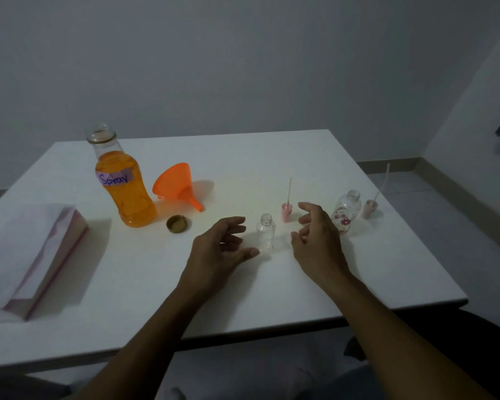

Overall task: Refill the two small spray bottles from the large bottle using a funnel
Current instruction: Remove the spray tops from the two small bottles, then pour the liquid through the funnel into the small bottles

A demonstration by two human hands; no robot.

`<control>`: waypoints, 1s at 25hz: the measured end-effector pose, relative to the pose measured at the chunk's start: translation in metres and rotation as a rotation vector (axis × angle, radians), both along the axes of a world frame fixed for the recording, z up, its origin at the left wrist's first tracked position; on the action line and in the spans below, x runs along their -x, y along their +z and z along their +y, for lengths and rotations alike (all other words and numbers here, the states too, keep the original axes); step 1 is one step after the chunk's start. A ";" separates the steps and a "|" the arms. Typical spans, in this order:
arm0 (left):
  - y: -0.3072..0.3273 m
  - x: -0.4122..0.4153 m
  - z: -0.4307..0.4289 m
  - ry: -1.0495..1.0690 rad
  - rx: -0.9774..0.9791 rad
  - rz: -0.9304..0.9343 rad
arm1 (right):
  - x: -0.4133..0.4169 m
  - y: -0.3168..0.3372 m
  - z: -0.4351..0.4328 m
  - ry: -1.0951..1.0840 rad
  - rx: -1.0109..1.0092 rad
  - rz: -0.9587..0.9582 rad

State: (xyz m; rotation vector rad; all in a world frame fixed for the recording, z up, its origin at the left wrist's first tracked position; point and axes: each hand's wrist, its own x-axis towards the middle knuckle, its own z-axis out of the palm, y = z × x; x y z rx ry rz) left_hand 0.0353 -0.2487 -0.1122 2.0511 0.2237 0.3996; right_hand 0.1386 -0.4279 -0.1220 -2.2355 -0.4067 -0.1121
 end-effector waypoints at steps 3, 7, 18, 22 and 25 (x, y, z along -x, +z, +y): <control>0.013 0.018 0.015 0.137 -0.055 -0.037 | 0.029 0.011 -0.013 -0.033 -0.039 -0.003; 0.042 0.047 0.049 0.404 0.015 -0.177 | 0.082 0.032 -0.006 0.034 -0.188 -0.224; 0.037 0.018 0.133 0.783 0.127 -0.241 | 0.044 0.044 0.157 0.353 -0.086 -0.089; 0.025 0.003 0.151 0.636 0.158 -0.135 | 0.007 0.042 0.214 0.227 0.040 0.070; 0.026 -0.001 0.164 0.669 0.148 -0.139 | -0.013 0.040 0.241 0.248 0.110 0.145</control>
